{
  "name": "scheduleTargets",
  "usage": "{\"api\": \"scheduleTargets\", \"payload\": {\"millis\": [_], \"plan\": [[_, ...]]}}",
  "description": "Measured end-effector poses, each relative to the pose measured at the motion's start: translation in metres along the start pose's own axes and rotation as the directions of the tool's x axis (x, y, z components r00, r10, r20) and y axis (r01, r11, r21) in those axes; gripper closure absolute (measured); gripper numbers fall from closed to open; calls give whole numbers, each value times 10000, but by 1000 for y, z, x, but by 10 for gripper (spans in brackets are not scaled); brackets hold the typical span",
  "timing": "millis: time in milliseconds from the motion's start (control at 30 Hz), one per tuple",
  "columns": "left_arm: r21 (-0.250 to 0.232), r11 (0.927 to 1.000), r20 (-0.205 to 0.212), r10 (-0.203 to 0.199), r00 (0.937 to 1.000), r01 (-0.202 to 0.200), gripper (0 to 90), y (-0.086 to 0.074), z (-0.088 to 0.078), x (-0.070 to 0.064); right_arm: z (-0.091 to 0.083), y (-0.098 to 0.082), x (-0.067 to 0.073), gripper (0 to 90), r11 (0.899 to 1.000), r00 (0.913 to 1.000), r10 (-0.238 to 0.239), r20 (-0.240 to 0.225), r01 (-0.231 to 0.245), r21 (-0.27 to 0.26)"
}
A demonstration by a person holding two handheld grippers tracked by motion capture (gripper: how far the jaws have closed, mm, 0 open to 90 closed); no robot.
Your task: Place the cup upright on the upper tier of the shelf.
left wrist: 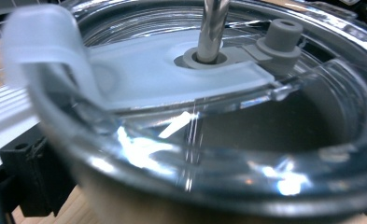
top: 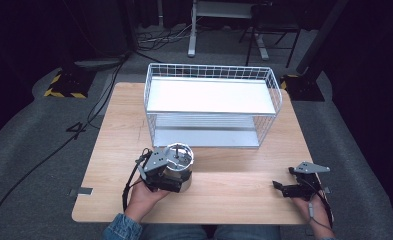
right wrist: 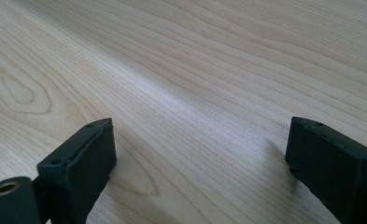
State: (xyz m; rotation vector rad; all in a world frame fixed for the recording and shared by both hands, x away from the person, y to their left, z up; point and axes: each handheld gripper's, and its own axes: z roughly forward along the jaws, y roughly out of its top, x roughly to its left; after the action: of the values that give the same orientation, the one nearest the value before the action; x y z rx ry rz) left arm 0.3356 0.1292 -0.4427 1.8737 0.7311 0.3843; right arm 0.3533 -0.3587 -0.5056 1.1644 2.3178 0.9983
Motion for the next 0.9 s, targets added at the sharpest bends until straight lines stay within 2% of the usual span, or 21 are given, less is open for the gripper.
{"api": "scheduleTargets", "payload": {"millis": [133,267,533,900], "plan": [[-42,9998,-263,184,9995,-186,8,-2,3,-3,0,0,0,95,10000,10000,17,9,-17,-5],[-231,9996,-145,152,9998,-156,28,-5,1,-1,0,0,0,100,10000,10000,34,23,-34,-15],[-301,9993,-142,229,9996,-233,33,-6,1,-1,0,0,0,108,10000,10000,50,20,-50,-25],[-189,9995,-43,270,9996,-271,35,-5,0,-2,-1,0,0,132,10000,10000,3,0,-3,-84]]}}
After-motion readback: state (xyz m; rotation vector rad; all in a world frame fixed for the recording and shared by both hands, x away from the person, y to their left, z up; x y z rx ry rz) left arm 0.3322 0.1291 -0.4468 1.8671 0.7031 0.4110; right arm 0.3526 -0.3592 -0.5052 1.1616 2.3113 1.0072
